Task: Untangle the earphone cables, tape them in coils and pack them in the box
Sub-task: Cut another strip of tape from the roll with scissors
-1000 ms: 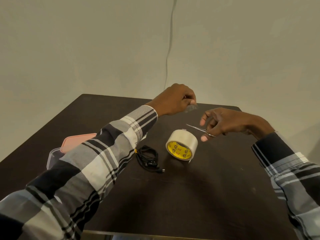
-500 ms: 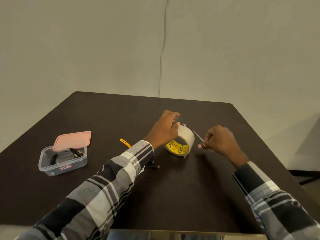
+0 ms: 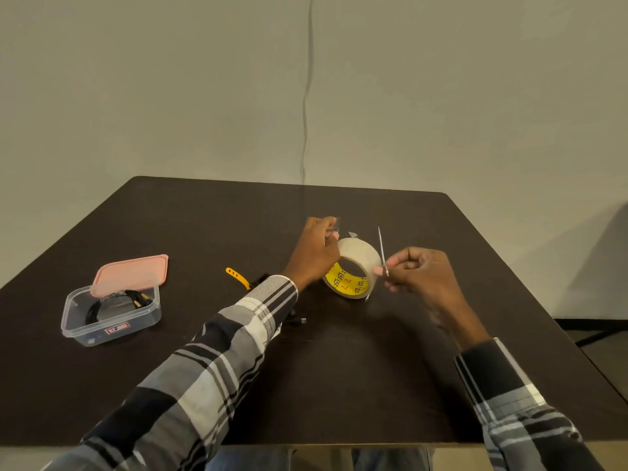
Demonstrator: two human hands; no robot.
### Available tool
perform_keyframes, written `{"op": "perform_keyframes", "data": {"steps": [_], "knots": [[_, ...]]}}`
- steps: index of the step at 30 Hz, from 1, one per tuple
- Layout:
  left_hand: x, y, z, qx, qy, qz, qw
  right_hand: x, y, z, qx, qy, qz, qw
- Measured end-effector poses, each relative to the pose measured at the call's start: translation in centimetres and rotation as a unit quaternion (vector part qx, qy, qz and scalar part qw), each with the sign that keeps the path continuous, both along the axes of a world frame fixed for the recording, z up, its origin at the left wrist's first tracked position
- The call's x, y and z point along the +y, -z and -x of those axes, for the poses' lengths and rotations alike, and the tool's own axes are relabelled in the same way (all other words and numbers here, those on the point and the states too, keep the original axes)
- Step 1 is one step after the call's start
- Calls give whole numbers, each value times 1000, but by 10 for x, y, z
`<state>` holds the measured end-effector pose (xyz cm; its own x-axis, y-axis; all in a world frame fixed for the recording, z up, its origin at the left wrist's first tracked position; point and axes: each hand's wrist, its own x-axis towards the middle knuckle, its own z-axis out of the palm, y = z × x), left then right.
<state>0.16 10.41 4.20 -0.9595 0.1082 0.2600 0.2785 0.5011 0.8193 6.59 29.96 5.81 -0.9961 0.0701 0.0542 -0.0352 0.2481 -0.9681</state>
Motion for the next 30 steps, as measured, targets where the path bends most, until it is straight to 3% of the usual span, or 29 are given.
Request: {"op": "perform_keyframes", "data": {"steps": [7, 13, 15, 16, 18, 20, 24, 30], "knots": [[8, 9, 4, -24, -4, -118, 993, 1, -2, 1, -86, -37, 27, 995], [13, 13, 4, -52, 21, -195, 979, 1, -5, -5, -69, -44, -4, 997], [14, 13, 5, -48, 1, -176, 983, 2, -9, -4, -30, -10, -74, 997], [14, 13, 7, -47, -12, -168, 985, 4, -9, -1, -5, 12, -158, 987], [11, 11, 9, -54, -34, -161, 985, 3, -11, 3, 23, 49, -353, 934], [8, 11, 11, -64, -45, -163, 984, -3, -10, 5, 3, 48, -447, 893], [2, 10, 6, -79, -28, -161, 983, -14, -6, 3, -25, 9, -490, 871], [-1, 9, 6, -75, -23, -155, 985, -12, -28, 10, -32, 18, -461, 887]]}}
